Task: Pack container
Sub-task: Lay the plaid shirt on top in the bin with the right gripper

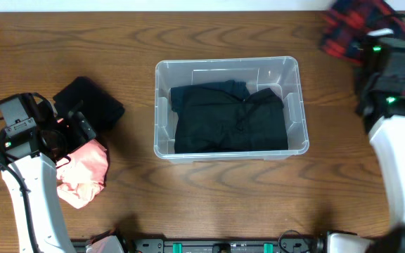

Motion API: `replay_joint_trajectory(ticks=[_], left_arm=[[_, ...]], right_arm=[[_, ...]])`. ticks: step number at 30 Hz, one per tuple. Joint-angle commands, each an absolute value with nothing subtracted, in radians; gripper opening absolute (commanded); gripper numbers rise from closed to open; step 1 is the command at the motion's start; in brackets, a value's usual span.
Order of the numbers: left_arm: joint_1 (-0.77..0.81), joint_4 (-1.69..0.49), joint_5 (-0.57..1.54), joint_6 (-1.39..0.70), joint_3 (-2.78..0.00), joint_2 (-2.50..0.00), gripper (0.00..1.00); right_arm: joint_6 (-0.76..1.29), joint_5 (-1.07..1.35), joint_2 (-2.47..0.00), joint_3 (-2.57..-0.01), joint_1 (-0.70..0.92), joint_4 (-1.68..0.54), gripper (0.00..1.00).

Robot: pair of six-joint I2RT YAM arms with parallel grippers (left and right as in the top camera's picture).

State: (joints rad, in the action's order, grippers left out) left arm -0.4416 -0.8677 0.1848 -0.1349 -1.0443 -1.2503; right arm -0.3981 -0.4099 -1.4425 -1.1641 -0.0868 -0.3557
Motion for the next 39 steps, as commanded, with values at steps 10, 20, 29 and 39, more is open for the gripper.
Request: replay_joint_trajectory(ticks=[10,20,29,39], left_arm=[[-0.447,-0.871,0.194,-0.144,-1.063,-1.253,0.98],[-0.447,-0.871,0.194,-0.144,-1.063,-1.253,0.98],[-0.447,-0.871,0.194,-0.144,-1.063,-1.253,0.98],[-0.447,-0.871,0.194,-0.144,-1.063,-1.253,0.98]], right_arm=[[-0.230,-0.410,-1.413,-1.177,0.543,-0.546,0.04],[-0.103,-0.393,-1.659,-1.176,0.582,-0.640,0.13],[-0.238,-0.385,-1.524,-1.237,0.678,-0.631,0.99],[-0.125,-0.279,-1.431,-1.247,0.622,-0.473,0.23]])
